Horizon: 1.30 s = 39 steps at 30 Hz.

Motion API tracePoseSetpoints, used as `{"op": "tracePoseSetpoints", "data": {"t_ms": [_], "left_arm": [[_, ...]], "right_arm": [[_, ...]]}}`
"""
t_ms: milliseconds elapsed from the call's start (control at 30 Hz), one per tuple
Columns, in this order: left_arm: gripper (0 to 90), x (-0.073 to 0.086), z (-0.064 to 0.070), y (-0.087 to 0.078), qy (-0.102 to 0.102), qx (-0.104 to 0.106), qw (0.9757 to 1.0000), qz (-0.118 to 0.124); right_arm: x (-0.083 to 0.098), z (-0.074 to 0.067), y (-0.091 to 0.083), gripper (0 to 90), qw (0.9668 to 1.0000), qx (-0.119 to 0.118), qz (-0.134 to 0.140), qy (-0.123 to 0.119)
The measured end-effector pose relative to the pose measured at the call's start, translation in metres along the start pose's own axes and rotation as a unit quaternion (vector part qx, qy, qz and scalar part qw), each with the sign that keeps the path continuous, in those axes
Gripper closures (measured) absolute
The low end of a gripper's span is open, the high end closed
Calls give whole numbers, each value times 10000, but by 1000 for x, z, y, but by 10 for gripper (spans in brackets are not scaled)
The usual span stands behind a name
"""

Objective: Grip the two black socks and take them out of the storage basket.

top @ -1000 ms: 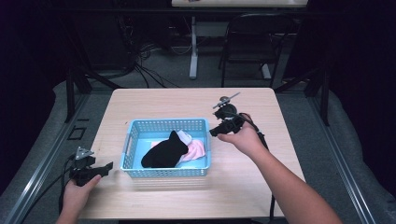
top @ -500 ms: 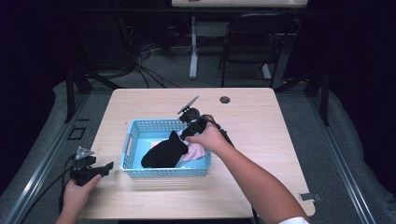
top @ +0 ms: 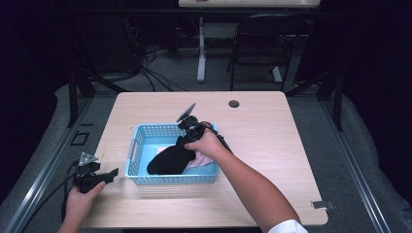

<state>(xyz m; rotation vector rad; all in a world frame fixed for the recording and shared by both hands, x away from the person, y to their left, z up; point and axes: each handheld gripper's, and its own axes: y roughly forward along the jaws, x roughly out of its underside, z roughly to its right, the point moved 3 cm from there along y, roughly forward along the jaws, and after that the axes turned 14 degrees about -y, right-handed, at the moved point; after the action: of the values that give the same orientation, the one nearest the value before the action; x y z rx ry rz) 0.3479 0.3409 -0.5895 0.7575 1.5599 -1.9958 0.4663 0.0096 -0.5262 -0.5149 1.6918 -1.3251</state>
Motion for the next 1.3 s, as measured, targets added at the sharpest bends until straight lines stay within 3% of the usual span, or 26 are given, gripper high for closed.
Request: {"op": "tracePoseSetpoints", "data": {"t_ms": [167, 333, 567, 800, 1033, 1300], "left_arm": [[223, 0, 0, 0, 8, -2, 10000, 1], [223, 0, 0, 0, -2, -4, 10000, 3], [223, 0, 0, 0, 24, -5, 10000, 5], [223, 0, 1, 0, 18, -10, 10000, 7], [223, 0, 1, 0, 24, -9, 10000, -6], [223, 0, 1, 0, 40, -15, 10000, -26]], "right_arm": [[1, 0, 7, 632, 9998, -170, -121, 55], [3, -1, 11, 681, 9994, -301, -53, 168], [4, -3, 7, 841, 9996, -272, -41, -21], [3, -9, -2, 870, 9993, -326, 130, -84], [1, -16, -25, 874, 9969, -632, 450, -148], [-10, -29, -62, 875, 9940, -609, 806, -417]]}}
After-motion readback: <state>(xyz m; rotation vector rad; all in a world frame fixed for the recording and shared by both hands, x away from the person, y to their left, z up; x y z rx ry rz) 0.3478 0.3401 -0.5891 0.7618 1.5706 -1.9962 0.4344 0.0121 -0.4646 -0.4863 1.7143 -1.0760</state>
